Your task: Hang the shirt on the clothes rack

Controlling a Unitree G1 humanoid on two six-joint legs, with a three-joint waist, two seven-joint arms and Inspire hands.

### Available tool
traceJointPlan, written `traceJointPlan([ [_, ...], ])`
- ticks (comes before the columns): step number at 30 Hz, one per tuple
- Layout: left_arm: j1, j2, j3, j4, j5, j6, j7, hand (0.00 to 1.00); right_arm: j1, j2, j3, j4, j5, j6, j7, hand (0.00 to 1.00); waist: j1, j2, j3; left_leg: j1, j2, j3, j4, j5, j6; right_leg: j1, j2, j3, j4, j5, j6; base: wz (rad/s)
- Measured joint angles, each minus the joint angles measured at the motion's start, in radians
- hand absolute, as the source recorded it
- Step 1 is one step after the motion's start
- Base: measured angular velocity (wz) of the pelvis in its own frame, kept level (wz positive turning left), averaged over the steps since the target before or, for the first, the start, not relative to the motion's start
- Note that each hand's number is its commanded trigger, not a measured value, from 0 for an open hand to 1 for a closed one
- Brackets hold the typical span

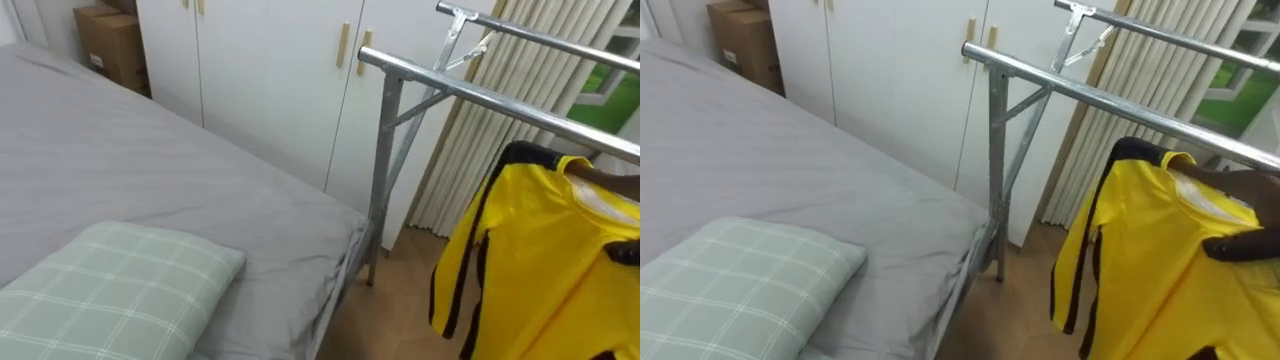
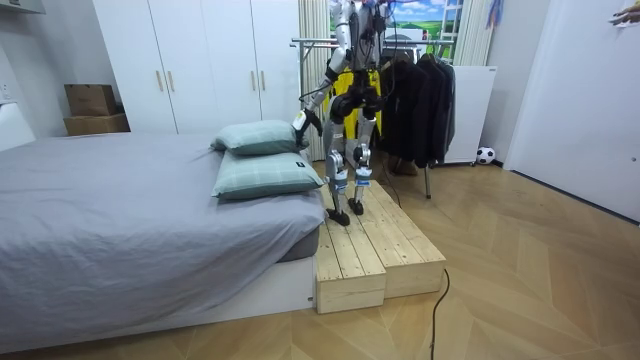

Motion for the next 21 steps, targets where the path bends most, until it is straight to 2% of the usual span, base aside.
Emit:
traceJointPlan([
  [4,0.008,0.000,0.000,-0.001,0.032,-0.004,0.001,0.00,0.007,0.000,-0.001,0.000,0.035,-0.001,0.006,1.00,-0.010,0.001,-0.0026,0.002,0.015,0.045,0.001,0.013,-0.010,0.013,-0.006,-0.041,-0.002,-0.015,-0.004,0.34],
  [6,0.013,0.000,0.000,-0.001,0.033,-0.004,0.000,0.00,0.041,0.000,-0.002,-0.001,0.092,-0.002,0.015,1.00,0.010,0.004,-0.0026,0.026,0.021,0.069,-0.014,0.018,-0.016,0.032,-0.006,-0.044,-0.002,-0.023,-0.006,0.08],
  [11,0.013,0.000,0.003,-0.016,0.036,-0.005,0.000,0.00,0.053,0.001,-0.006,-0.002,0.108,-0.006,0.031,1.00,0.016,0.021,-0.0035,0.026,0.024,0.066,-0.011,0.021,-0.022,0.040,-0.007,-0.064,0.000,-0.033,-0.007,0.10],
  [13,0.017,0.000,0.001,-0.023,0.036,-0.009,0.000,0.00,0.064,0.001,-0.009,-0.002,0.120,-0.013,0.036,1.00,0.018,0.031,0.0002,0.026,0.027,0.072,-0.010,0.022,-0.023,0.048,-0.006,-0.070,-0.001,-0.035,-0.008,0.11],
  [16,0.030,0.000,-0.003,-0.040,0.036,-0.011,0.000,0.00,0.069,0.001,-0.012,-0.002,0.145,-0.013,0.039,1.00,0.015,0.057,0.0013,0.026,0.029,0.076,-0.012,0.023,-0.025,0.051,-0.007,-0.077,-0.001,-0.036,-0.007,0.08],
  [18,0.029,0.000,-0.003,-0.051,0.037,-0.011,0.000,0.00,0.086,0.002,-0.013,-0.002,0.154,-0.023,0.041,1.00,0.014,0.072,-0.0016,0.023,0.029,0.076,-0.017,0.028,-0.026,0.051,-0.009,-0.088,-0.001,-0.037,-0.007,0.12],
  [21,0.024,0.000,-0.003,-0.058,0.038,-0.011,0.003,0.00,0.116,0.003,-0.015,-0.002,0.160,-0.025,0.047,1.00,0.013,0.074,-0.0029,0.025,0.028,0.085,-0.029,0.044,-0.029,0.046,-0.017,-0.103,0.000,-0.040,-0.008,0.18],
])
